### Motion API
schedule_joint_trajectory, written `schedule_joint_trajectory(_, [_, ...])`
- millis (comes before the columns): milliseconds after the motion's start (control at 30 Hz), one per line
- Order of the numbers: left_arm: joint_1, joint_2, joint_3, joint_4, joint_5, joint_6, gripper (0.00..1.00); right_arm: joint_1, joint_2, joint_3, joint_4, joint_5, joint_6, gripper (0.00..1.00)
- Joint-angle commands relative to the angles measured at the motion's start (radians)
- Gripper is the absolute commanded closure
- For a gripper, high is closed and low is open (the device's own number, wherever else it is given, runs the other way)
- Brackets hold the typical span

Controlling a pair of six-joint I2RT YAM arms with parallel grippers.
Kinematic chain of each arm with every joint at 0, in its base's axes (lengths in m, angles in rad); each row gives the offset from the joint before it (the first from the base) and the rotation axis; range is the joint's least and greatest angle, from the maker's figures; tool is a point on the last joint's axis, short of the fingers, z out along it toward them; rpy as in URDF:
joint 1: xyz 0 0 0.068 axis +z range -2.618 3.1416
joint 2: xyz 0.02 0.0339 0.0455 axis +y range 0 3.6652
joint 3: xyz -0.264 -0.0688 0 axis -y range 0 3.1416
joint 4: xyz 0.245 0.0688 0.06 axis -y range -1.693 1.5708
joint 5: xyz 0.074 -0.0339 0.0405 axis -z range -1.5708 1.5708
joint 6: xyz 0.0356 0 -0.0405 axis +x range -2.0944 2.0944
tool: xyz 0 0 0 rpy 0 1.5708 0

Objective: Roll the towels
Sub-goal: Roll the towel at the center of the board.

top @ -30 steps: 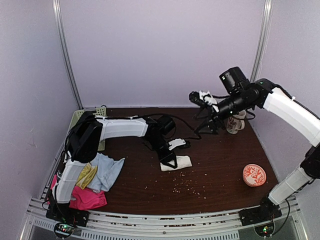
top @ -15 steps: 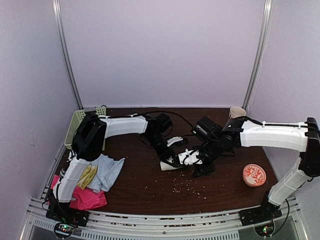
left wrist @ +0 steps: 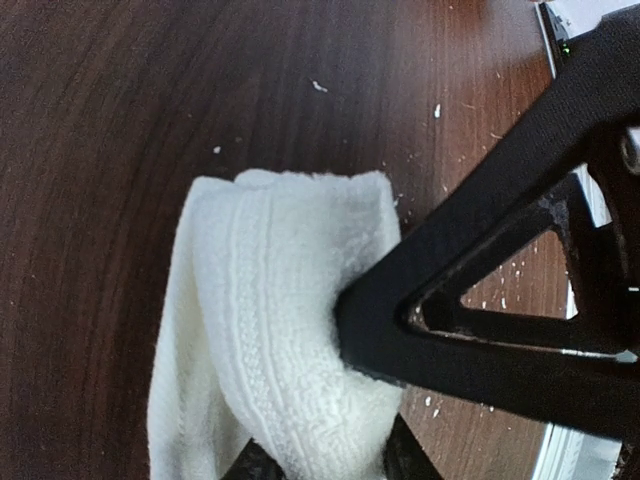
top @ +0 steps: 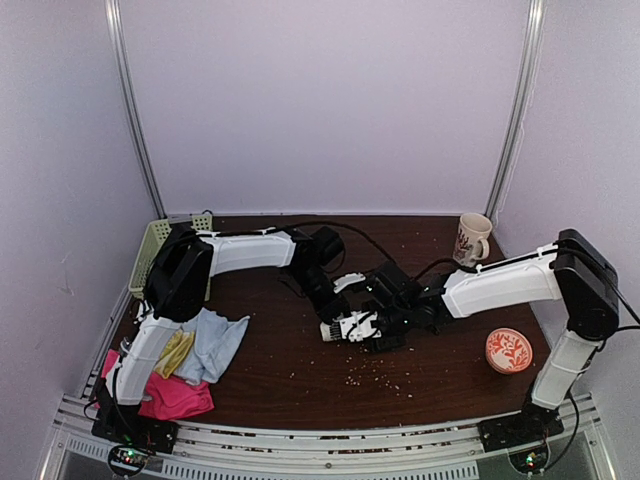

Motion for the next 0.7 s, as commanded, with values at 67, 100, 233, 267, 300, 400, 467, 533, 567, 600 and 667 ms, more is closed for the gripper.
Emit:
schedule_joint_trajectory(67, [-0.009, 0.070, -0.053, -0.104, -0.095, 0.019, 0.72, -0.001, 0.003, 0.001, 0.071, 0.086, -0.012, 0.40])
schedule_joint_trajectory(100, [-0.009, 0.070, -0.054, -0.104, -0.098, 0.019, 0.72, 0.000, -0.009, 0.010, 0.056, 0.074, -0.016, 0.40])
schedule_joint_trajectory(233, [-0.009, 0.072, -0.051, -0.104, -0.099, 0.019, 0.72, -0.001, -0.022, 0.026, 0.021, 0.053, -0.043, 0.40])
schedule_joint_trajectory(267, [-0.009, 0.072, -0.049, -0.105, -0.099, 0.018, 0.71, -0.001, -0.008, 0.036, 0.012, 0.052, -0.049, 0.40])
schedule_joint_trajectory(300, [-0.009, 0.075, -0.049, -0.104, -0.099, 0.019, 0.72, -0.001, 0.010, 0.039, 0.007, 0.053, -0.052, 0.40])
schedule_joint_trajectory(400, [-0.009, 0.073, -0.053, -0.104, -0.101, 0.020, 0.72, -0.003, 0.050, 0.026, 0.037, 0.063, -0.056, 0.40])
schedule_joint_trajectory(467, [-0.009, 0.070, -0.058, -0.105, -0.102, 0.022, 0.72, -0.003, 0.070, 0.013, 0.071, 0.074, -0.055, 0.41])
schedule_joint_trajectory(533, [-0.009, 0.067, -0.063, -0.105, -0.103, 0.023, 0.71, -0.004, 0.089, 0.011, 0.092, 0.092, -0.056, 0.43])
schedule_joint_trajectory(567, [-0.010, 0.064, -0.063, -0.104, -0.103, 0.024, 0.70, -0.006, 0.100, 0.010, 0.095, 0.100, -0.060, 0.46])
schedule_joint_trajectory(600, [-0.009, 0.062, -0.065, -0.102, -0.107, 0.024, 0.68, -0.008, 0.111, 0.011, 0.089, 0.103, -0.064, 0.51])
schedule_joint_trajectory(667, [-0.009, 0.044, -0.078, -0.088, -0.114, 0.024, 0.62, -0.013, 0.129, 0.022, 0.055, 0.095, -0.069, 0.63])
